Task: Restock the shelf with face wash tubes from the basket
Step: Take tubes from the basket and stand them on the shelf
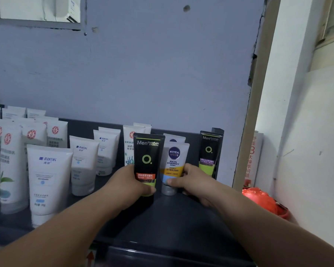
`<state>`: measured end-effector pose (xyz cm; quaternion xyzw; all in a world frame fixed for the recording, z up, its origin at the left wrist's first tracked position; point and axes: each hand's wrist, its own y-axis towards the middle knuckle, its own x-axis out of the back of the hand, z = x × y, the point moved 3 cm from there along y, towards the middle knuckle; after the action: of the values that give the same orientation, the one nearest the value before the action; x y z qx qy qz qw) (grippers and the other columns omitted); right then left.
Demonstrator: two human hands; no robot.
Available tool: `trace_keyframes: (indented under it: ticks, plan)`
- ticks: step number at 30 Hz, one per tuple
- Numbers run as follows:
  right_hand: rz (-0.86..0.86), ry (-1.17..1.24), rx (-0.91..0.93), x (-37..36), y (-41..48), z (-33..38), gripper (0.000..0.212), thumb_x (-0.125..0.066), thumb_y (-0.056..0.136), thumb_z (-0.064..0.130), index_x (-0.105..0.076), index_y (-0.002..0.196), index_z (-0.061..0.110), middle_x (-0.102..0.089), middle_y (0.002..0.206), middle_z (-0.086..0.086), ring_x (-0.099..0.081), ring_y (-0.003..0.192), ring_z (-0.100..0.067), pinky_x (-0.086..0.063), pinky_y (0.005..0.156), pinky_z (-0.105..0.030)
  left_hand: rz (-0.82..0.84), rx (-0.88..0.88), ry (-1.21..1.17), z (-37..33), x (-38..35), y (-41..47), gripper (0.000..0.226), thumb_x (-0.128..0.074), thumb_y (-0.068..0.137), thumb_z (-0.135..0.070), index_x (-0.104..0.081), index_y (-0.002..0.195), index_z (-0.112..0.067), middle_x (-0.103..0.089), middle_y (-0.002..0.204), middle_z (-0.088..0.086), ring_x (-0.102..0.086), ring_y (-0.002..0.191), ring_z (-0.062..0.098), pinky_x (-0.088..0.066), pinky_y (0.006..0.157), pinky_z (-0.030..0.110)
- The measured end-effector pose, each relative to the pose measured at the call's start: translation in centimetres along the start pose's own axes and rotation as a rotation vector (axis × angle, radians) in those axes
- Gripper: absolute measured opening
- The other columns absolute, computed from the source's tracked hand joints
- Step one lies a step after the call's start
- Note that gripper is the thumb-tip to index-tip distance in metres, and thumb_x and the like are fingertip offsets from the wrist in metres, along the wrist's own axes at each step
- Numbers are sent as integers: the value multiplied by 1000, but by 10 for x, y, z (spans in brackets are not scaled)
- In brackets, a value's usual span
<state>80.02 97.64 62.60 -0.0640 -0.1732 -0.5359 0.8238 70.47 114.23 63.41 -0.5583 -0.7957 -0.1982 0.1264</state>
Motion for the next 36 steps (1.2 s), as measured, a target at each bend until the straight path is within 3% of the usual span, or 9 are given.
trace_keyframes:
  ticks: [7,12,15,17,21,24,28,33,36]
  plan:
    - [-39,-13,34,-12,24,2,31,-77,80,14,-60,106,16,-70,96,-5,-64,77,-14,-46,58,-21,-1,7,-14,1,0,4,34,-82,65,-5,-65,91,-18,-73,86,2,-69,84,18,-55,84,35]
    - [34,-119,-70,-7,35,4,28,-76,76,8,-60,99,12,-69,93,-6,-66,84,-20,-51,62,-27,11,8,-44,2,1,6,34,-81,67,-2,-65,93,-17,-73,87,0,-69,83,16,-54,76,27]
    - [-81,-112,-178,13,33,7,24,-59,76,-10,-52,87,10,-53,76,-11,-53,66,-20,-42,54,-26,28,21,-54,5,3,8,34,-81,66,-3,-66,92,-17,-74,86,1,-70,83,18,-55,80,31]
    - [-214,-90,-213,24,35,4,42,-55,75,-12,-45,110,10,-50,83,-12,-49,63,-19,-40,53,-25,26,28,-56,6,5,10,34,-82,65,-3,-66,92,-17,-74,85,2,-70,83,19,-55,81,33]
    - [-209,74,-227,13,48,-6,87,-51,77,-17,-17,149,20,-50,102,-17,-54,70,-25,-44,54,-29,21,29,-56,7,6,12,33,-81,66,-3,-66,92,-16,-74,86,2,-70,83,18,-55,81,32]
    - [-212,180,-209,5,57,-8,66,-45,85,-16,-31,141,15,-53,110,-14,-57,85,-25,-54,58,-29,24,26,-46,6,6,12,35,-82,67,-3,-65,94,-18,-74,87,1,-69,84,17,-54,80,30]
    - [-140,94,-192,-6,64,-1,23,-49,90,-5,-53,99,16,-66,99,-6,-64,91,-21,-58,79,-36,33,28,-33,6,7,10,35,-81,69,-5,-64,96,-19,-73,88,-1,-69,83,15,-52,75,26]
    - [-91,102,-182,-11,69,3,24,-47,91,-3,-58,96,17,-69,92,-4,-66,90,-19,-57,85,-37,39,32,-26,5,9,10,36,-82,69,-8,-64,97,-22,-73,88,-4,-69,84,12,-54,79,26]
    - [-105,103,-209,-9,72,1,31,-42,89,-9,-55,107,13,-67,95,-6,-66,87,-17,-59,74,-32,47,31,-23,4,9,8,36,-82,69,-9,-63,97,-23,-73,89,-4,-69,83,11,-53,76,24]
